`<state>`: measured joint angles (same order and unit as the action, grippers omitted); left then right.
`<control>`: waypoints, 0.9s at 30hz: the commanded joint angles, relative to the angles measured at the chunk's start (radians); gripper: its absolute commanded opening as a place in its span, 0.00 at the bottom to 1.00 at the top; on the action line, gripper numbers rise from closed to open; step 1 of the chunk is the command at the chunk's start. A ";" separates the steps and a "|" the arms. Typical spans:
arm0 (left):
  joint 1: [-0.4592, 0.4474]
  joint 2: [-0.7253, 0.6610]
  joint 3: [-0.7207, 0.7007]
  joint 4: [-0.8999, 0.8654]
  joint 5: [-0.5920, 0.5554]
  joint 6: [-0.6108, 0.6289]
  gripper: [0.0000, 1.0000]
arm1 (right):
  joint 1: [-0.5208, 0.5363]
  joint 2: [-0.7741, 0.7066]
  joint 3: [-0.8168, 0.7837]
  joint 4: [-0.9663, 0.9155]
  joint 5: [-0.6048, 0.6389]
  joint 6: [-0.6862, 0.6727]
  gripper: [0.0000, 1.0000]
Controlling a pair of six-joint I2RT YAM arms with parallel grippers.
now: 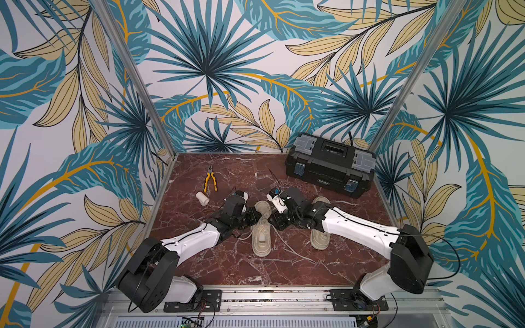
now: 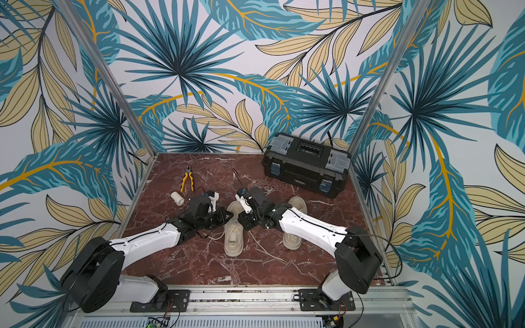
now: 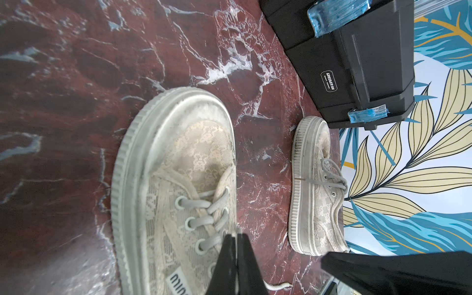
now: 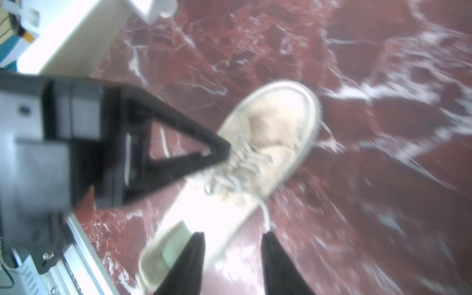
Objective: Tie the shoes
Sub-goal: Wrap the shoelace around the shoelace.
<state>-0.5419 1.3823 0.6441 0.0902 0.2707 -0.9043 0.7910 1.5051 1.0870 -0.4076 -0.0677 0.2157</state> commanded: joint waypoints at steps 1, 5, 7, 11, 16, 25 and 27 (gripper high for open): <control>-0.003 0.001 0.019 0.006 0.001 0.045 0.04 | 0.000 -0.051 -0.067 -0.217 0.104 0.074 0.42; -0.003 -0.003 0.024 -0.003 -0.003 0.069 0.04 | 0.006 -0.063 -0.114 -0.308 0.135 0.161 0.43; -0.003 -0.009 0.023 -0.010 -0.008 0.075 0.04 | 0.039 -0.046 -0.132 -0.331 0.153 0.186 0.43; -0.003 -0.019 0.023 -0.023 -0.016 0.082 0.04 | 0.077 0.004 -0.151 -0.333 0.155 0.219 0.44; -0.003 -0.022 0.026 -0.030 -0.018 0.088 0.04 | 0.121 0.055 -0.168 -0.315 0.143 0.250 0.44; -0.003 -0.026 0.023 -0.029 -0.016 0.091 0.04 | 0.127 0.121 -0.200 -0.276 0.192 0.286 0.45; -0.003 -0.027 0.025 -0.030 -0.016 0.094 0.04 | 0.127 0.136 -0.208 -0.265 0.186 0.294 0.42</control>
<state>-0.5419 1.3800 0.6441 0.0704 0.2657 -0.8333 0.9146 1.6081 0.9051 -0.6853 0.0937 0.4793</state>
